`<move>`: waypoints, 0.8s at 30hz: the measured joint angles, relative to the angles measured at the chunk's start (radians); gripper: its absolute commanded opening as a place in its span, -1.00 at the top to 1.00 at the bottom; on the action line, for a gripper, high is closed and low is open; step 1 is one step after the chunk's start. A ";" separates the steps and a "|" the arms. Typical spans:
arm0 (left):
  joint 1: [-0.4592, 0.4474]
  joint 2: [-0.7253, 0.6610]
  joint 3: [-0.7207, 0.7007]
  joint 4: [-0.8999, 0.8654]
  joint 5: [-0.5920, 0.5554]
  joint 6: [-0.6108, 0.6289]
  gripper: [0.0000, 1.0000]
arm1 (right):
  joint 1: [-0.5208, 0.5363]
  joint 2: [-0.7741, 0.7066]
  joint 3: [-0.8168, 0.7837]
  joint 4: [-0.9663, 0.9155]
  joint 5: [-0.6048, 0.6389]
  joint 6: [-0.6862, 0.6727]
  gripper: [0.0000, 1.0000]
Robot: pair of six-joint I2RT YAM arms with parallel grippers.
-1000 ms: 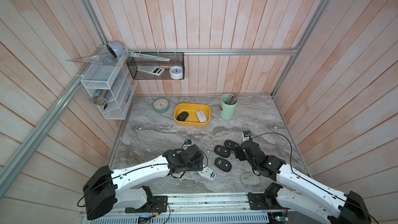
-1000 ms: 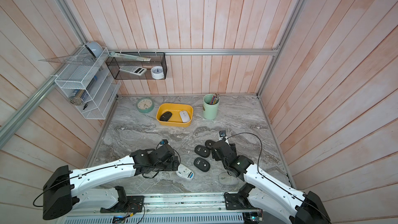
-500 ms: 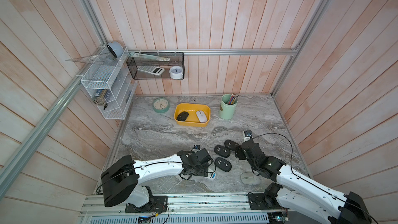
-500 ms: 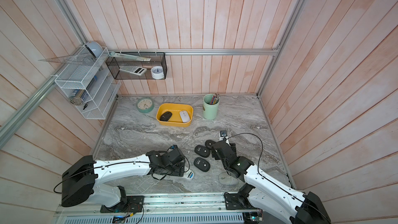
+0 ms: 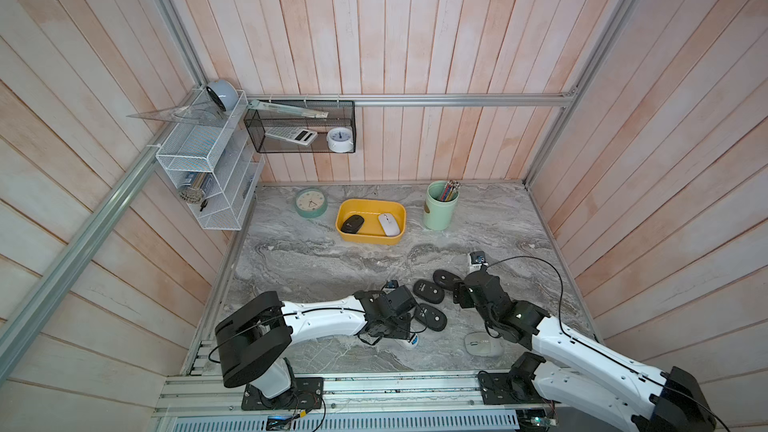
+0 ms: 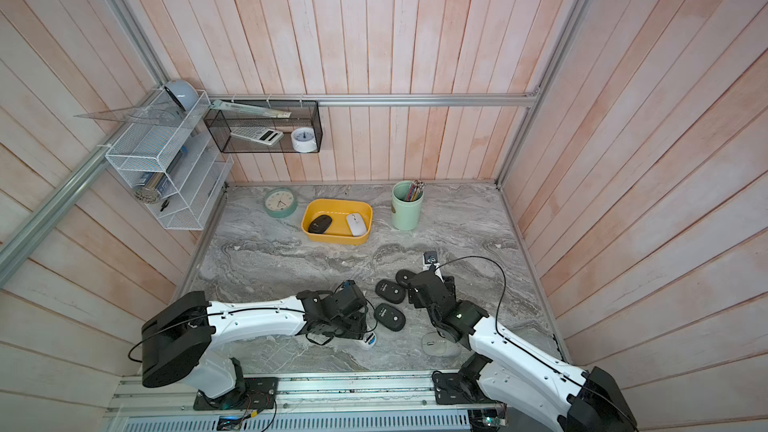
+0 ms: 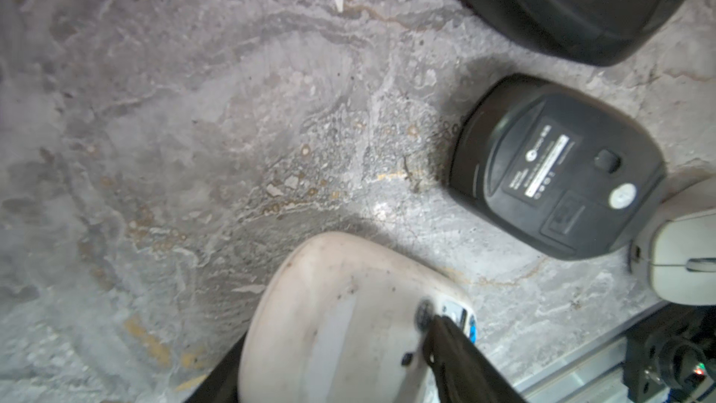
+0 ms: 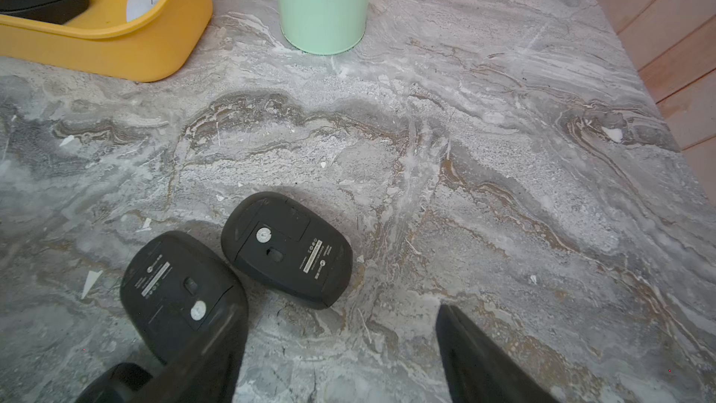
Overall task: Put the mouse in the storage box
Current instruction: Pick up the mouse from the center of the board.
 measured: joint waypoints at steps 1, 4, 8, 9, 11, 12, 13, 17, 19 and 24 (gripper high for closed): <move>0.000 0.003 0.003 0.005 -0.001 -0.001 -0.21 | 0.000 0.000 0.000 0.000 0.000 0.000 -0.66; 0.001 0.019 0.023 0.023 -0.006 -0.006 -0.02 | 0.000 0.001 0.000 0.000 0.000 0.000 -0.66; 0.001 0.039 0.047 0.053 -0.014 -0.011 0.23 | 0.000 0.001 0.000 0.000 0.000 0.000 -0.66; 0.001 0.042 0.051 0.053 -0.018 -0.010 0.28 | 0.000 0.001 0.000 0.000 0.000 0.000 -0.66; 0.001 0.044 0.052 0.048 -0.021 -0.008 0.36 | 0.000 0.001 0.000 0.000 0.001 0.000 -0.66; 0.002 0.044 0.053 0.046 -0.024 -0.011 0.40 | 0.000 0.001 0.000 0.000 0.001 0.000 -0.66; 0.003 0.044 0.054 0.044 -0.024 -0.012 0.43 | 0.000 0.001 0.000 0.000 0.002 0.000 -0.66; 0.013 0.044 0.060 0.027 -0.024 -0.012 0.54 | 0.000 0.001 0.000 0.000 0.003 0.000 -0.66; 0.023 0.042 0.063 0.014 -0.029 -0.011 0.59 | 0.000 0.001 0.000 0.000 0.003 0.000 -0.66; 0.074 0.025 0.092 -0.087 -0.087 0.014 0.60 | 0.000 0.001 0.000 0.000 0.004 0.000 -0.66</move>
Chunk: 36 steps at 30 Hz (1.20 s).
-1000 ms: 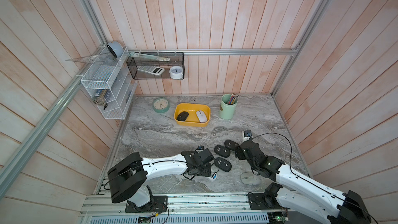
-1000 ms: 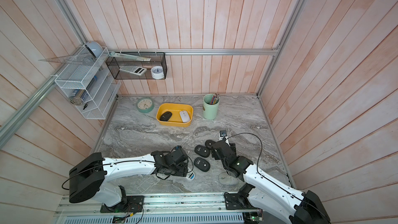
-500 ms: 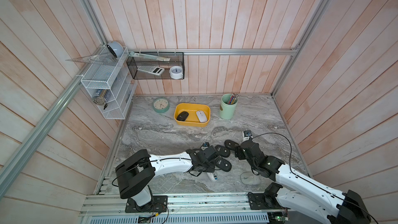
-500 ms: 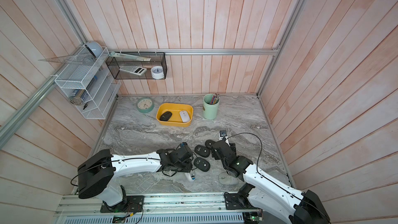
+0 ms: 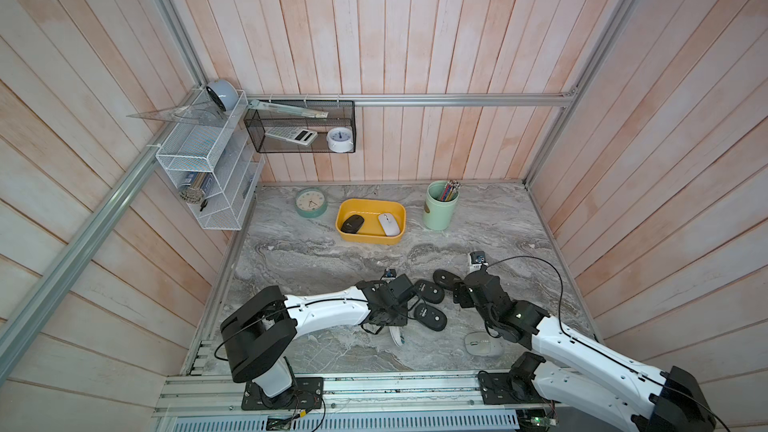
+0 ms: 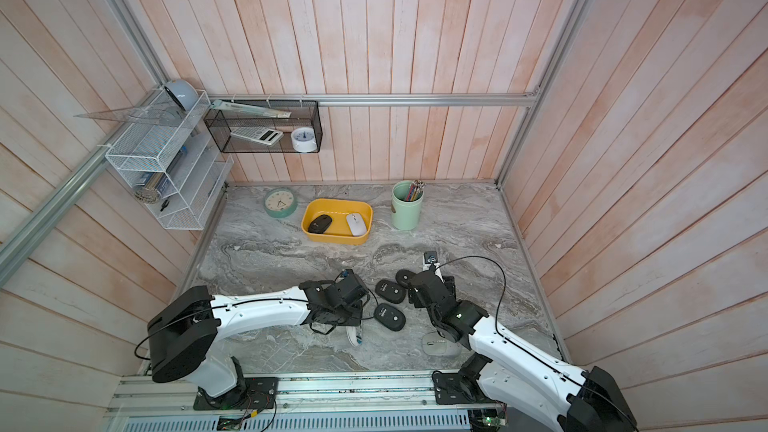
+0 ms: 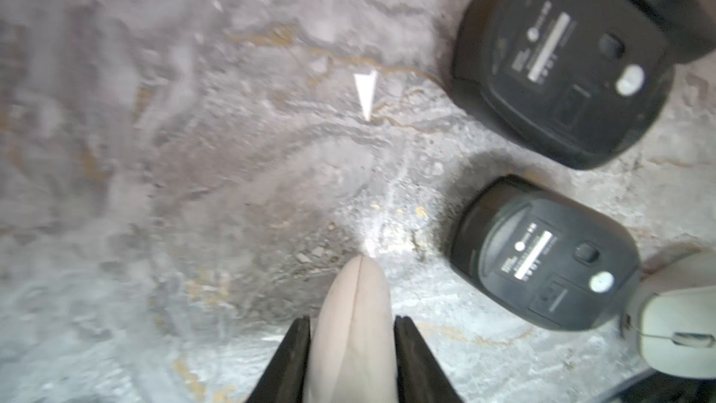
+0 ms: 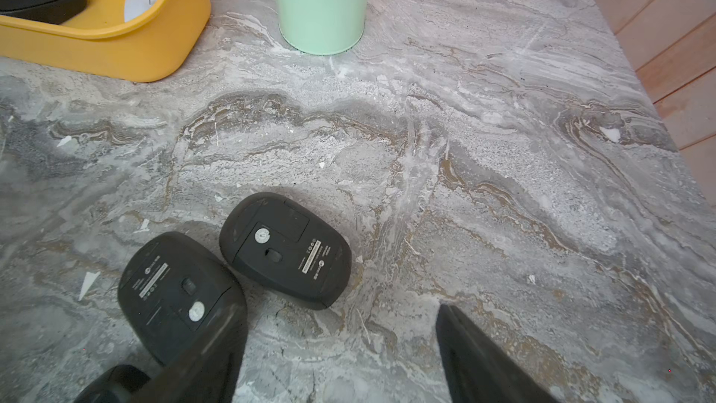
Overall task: Put the mouse in the storage box
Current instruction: Pick up the mouse from the center of the board, then place the mouse in the storage box.
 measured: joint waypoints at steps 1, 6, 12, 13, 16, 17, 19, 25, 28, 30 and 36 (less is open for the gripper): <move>0.015 -0.004 0.012 -0.023 -0.010 0.009 0.60 | 0.000 0.000 0.000 0.000 0.000 0.000 -0.65; 0.144 -0.038 0.146 -0.153 -0.082 0.093 0.61 | 0.000 -0.007 -0.004 0.003 0.000 0.000 -0.66; 0.297 -0.032 0.387 -0.328 -0.201 0.226 0.62 | 0.000 -0.016 -0.010 0.011 0.001 0.001 -0.66; 0.319 -0.020 0.426 -0.353 -0.215 0.245 0.62 | 0.000 -0.018 -0.010 0.013 0.001 0.001 -0.66; 0.396 0.040 0.564 -0.422 -0.263 0.309 0.62 | 0.000 -0.022 -0.011 0.020 0.000 0.000 -0.66; 0.417 0.066 0.606 -0.440 -0.280 0.330 0.62 | 0.000 -0.025 -0.015 0.024 0.000 0.000 -0.66; 0.445 0.119 0.678 -0.470 -0.314 0.365 0.63 | 0.000 -0.031 -0.023 0.027 0.000 0.000 -0.66; 0.460 0.295 0.846 -0.519 -0.457 0.444 0.66 | 0.000 -0.046 -0.040 0.037 -0.001 0.000 -0.66; 0.461 0.397 0.951 -0.537 -0.509 0.473 0.68 | 0.000 -0.049 -0.042 0.044 -0.002 -0.002 -0.66; 0.461 0.465 1.033 -0.545 -0.542 0.491 0.68 | 0.000 -0.050 -0.042 0.048 -0.004 -0.003 -0.66; 0.461 0.631 1.278 -0.579 -0.652 0.550 0.68 | 0.000 -0.050 -0.043 0.055 -0.012 -0.007 -0.67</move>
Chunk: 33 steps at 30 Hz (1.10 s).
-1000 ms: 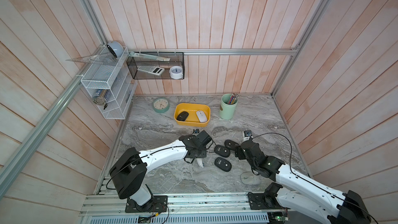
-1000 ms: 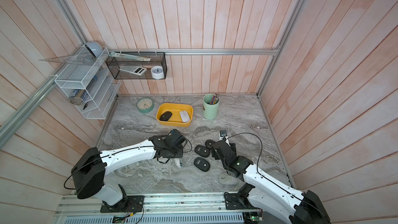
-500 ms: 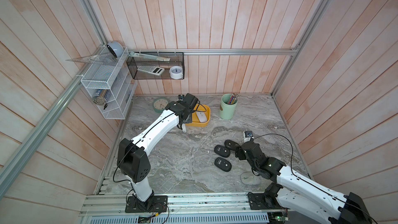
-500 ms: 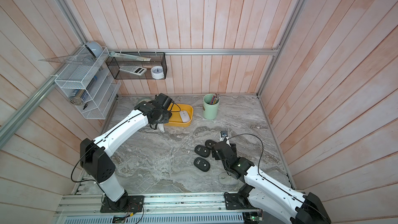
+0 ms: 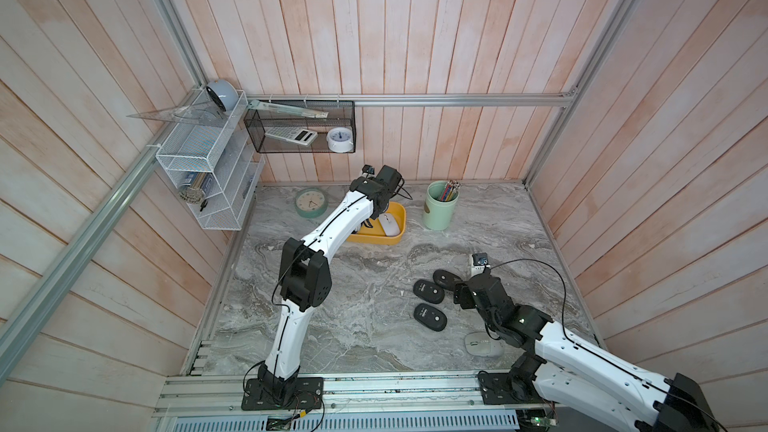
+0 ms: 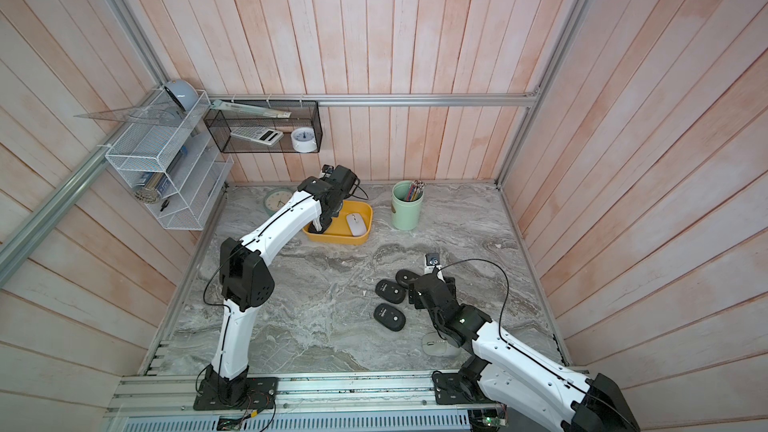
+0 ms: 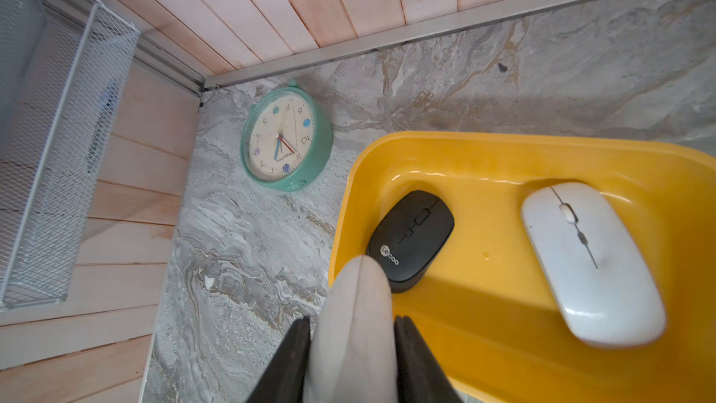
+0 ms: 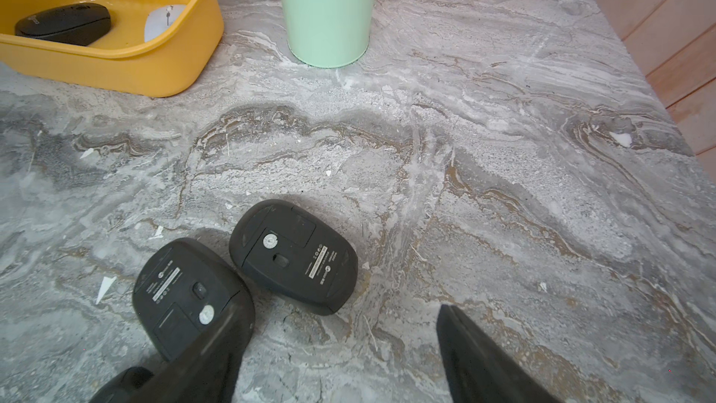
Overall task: Put the mouse in the storage box
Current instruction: Place the mouse in the storage box.
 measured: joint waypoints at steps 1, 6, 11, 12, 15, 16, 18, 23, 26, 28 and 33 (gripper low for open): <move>0.000 0.025 0.037 -0.004 -0.017 0.010 0.69 | 0.000 0.000 0.000 0.000 -0.001 -0.001 -0.67; 0.000 0.151 0.192 -0.022 -0.087 0.062 0.70 | 0.000 0.000 0.000 0.001 -0.006 -0.002 -0.67; -0.006 0.224 0.234 -0.006 -0.126 0.121 0.70 | 0.000 0.008 0.000 0.012 -0.016 -0.010 -0.67; -0.010 0.234 0.236 -0.001 -0.129 0.129 0.70 | 0.000 0.011 0.000 0.014 -0.018 -0.013 -0.67; -0.025 0.263 0.245 0.028 -0.142 0.164 0.70 | 0.000 0.018 0.000 0.016 -0.023 -0.018 -0.67; -0.031 0.274 0.253 0.039 -0.148 0.179 0.70 | 0.000 0.020 0.000 0.016 -0.024 -0.020 -0.67; -0.044 0.299 0.275 0.058 -0.158 0.206 0.70 | 0.000 0.022 0.000 0.016 -0.025 -0.020 -0.67; -0.077 0.378 0.325 0.093 -0.190 0.263 0.70 | 0.000 0.022 0.000 0.016 -0.028 -0.020 -0.67; -0.087 0.403 0.327 0.098 -0.196 0.280 0.70 | 0.000 0.022 0.000 0.016 -0.031 -0.021 -0.67; -0.087 0.412 0.327 0.101 -0.202 0.286 0.70 | 0.000 0.022 0.000 0.017 -0.032 -0.021 -0.67; -0.082 0.415 0.327 0.117 -0.206 0.304 0.70 | 0.000 0.027 0.000 0.019 -0.038 -0.021 -0.67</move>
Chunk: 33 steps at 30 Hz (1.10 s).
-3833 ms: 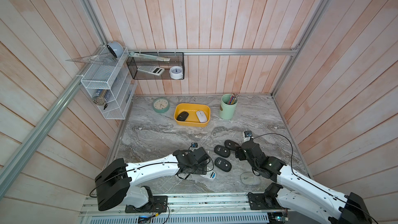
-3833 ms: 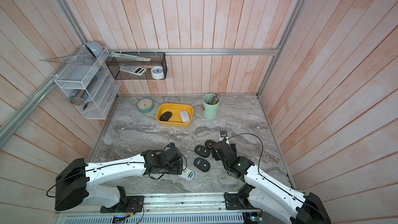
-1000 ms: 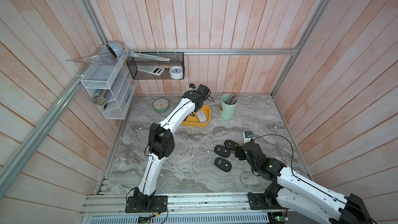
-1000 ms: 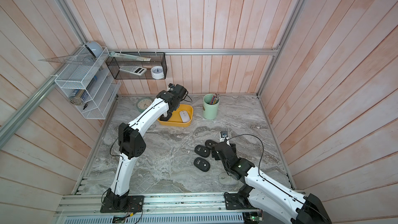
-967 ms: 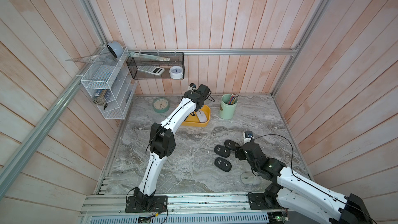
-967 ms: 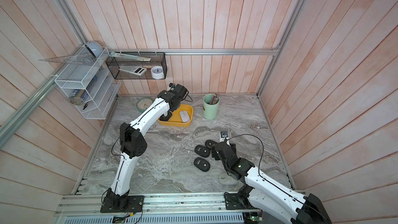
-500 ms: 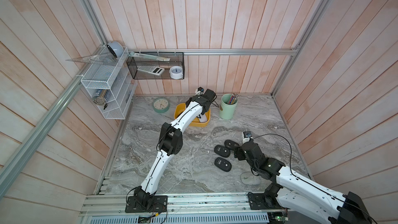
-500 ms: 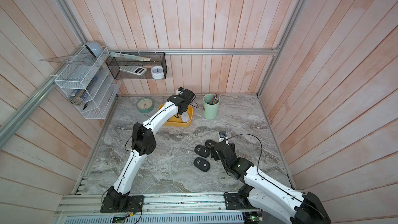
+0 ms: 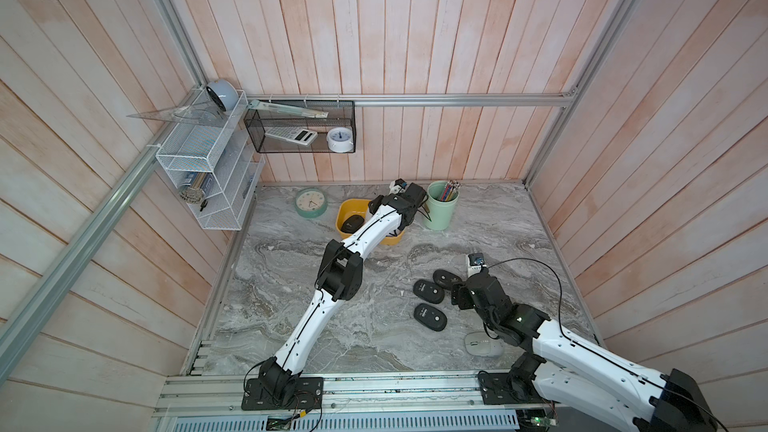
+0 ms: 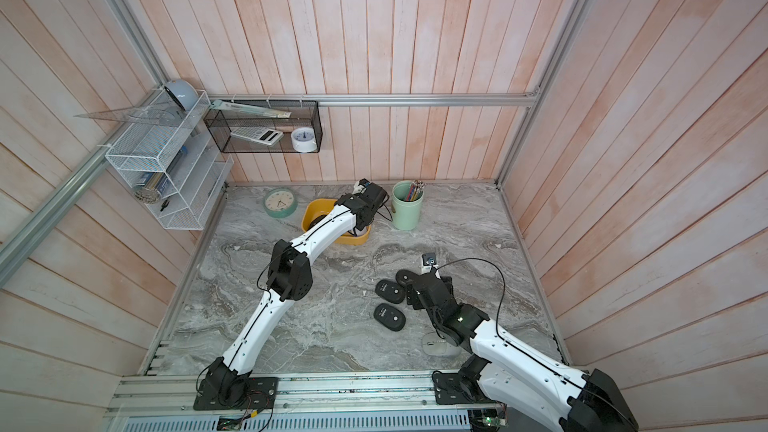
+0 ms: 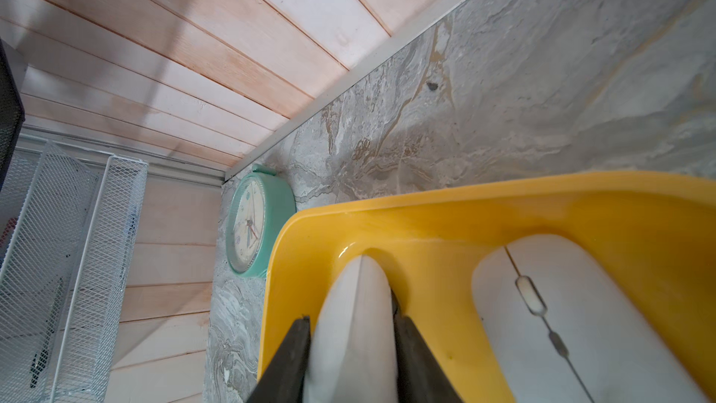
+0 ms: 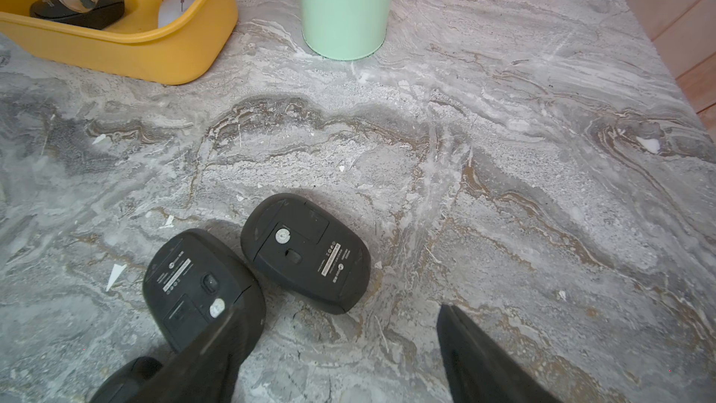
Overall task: Put the mouse in the storage box
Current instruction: Place the mouse in the storage box.
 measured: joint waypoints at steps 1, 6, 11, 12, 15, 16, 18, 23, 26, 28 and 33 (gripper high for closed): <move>0.002 0.002 0.000 0.004 -0.001 0.003 0.70 | 0.000 0.000 0.000 0.000 0.000 0.000 -0.67; 0.003 0.023 0.000 0.026 -0.008 0.018 0.67 | 0.000 0.000 0.000 0.003 -0.001 -0.002 -0.67; 0.003 0.060 0.000 0.039 -0.008 0.026 0.54 | 0.000 0.001 0.000 0.003 -0.001 -0.002 -0.67; 0.003 0.064 0.000 0.040 -0.008 0.026 0.51 | 0.000 0.001 0.000 0.003 -0.001 -0.002 -0.67; 0.003 0.068 -0.001 0.042 -0.007 0.026 0.33 | 0.000 0.002 0.000 0.003 -0.001 -0.002 -0.67; 0.003 0.068 -0.001 0.043 -0.007 0.026 0.23 | 0.000 0.002 0.000 0.003 -0.001 -0.002 -0.67; 0.004 0.068 -0.001 0.050 0.000 0.025 0.07 | 0.000 0.002 0.000 0.003 -0.001 -0.002 -0.67; 0.005 0.068 -0.011 0.058 0.040 0.019 0.02 | 0.000 0.002 0.000 0.003 -0.001 -0.002 -0.67; 0.006 0.068 -0.014 0.057 0.071 0.004 0.02 | 0.000 0.002 0.000 0.003 -0.001 -0.002 -0.67; 0.009 0.068 -0.016 0.057 0.092 -0.012 0.02 | 0.000 0.002 0.000 0.003 -0.001 -0.002 -0.67; 0.024 0.051 -0.047 0.062 0.131 -0.055 0.02 | 0.000 0.002 0.000 0.003 -0.001 -0.002 -0.67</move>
